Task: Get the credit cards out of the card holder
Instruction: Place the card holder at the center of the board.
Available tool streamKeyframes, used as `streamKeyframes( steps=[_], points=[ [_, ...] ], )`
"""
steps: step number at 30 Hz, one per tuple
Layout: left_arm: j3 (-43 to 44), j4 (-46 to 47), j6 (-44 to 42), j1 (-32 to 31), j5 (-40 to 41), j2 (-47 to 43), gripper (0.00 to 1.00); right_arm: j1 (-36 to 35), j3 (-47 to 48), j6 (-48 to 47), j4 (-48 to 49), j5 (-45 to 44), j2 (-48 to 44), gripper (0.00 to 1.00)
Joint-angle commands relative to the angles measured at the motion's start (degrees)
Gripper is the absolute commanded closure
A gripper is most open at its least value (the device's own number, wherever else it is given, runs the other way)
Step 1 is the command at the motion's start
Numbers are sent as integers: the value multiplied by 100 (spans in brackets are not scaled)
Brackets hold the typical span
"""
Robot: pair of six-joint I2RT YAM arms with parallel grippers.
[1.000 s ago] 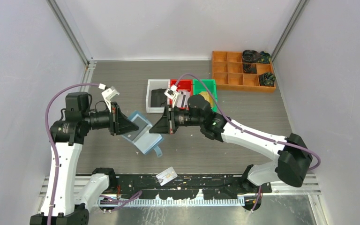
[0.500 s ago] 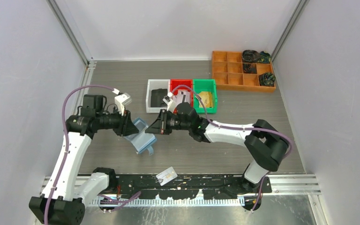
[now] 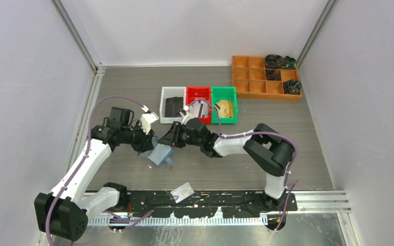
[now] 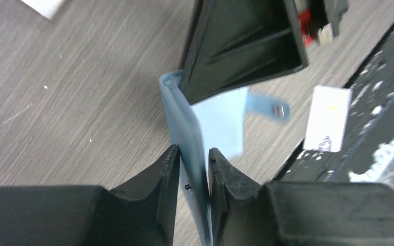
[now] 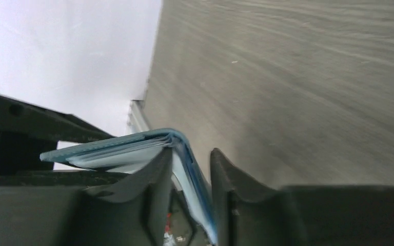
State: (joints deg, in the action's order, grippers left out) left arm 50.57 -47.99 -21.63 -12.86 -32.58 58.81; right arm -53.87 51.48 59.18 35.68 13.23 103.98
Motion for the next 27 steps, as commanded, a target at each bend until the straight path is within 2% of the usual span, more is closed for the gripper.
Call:
streamKeyframes(
  steps=[1,3,5,7,10,13,15,17,20,23,27],
  points=[
    [-607,779,-1080,-278,1053,135,75,86,-47,-59,223,-480,154,50],
    [-828,973,-1425,-295,1362,226,76,104,-244,-228,-73,-420,15,39],
    [-924,1026,-1522,-335,1419,271,78,137,-579,-472,-220,-424,-257,22],
    [-946,1032,-1450,-427,1381,276,79,156,-838,-882,-616,-418,-619,15],
    [-933,1130,-1433,-533,1599,318,82,129,-1210,-1676,-1184,-191,-1357,13],
    [-969,1573,-1639,-572,2407,458,85,-184,-1626,-2853,-1710,10,-2279,11],
    [-719,1362,-1659,-563,2510,623,77,-609,-1802,-3585,-2272,-116,-2935,7],
    [-352,900,-1435,-559,2271,749,72,-966,-1899,-4180,-2668,-237,-3367,6],
    [73,302,-1047,-563,1625,778,71,-1426,-1888,-4778,-3086,-499,-3678,5],
    [311,-156,-637,-570,986,705,74,-1955,-1678,-5285,-3440,-818,-3615,5],
    [530,-602,-44,-568,543,742,70,-2594,-1334,-5781,-3847,-1038,-3109,5]
  ],
)
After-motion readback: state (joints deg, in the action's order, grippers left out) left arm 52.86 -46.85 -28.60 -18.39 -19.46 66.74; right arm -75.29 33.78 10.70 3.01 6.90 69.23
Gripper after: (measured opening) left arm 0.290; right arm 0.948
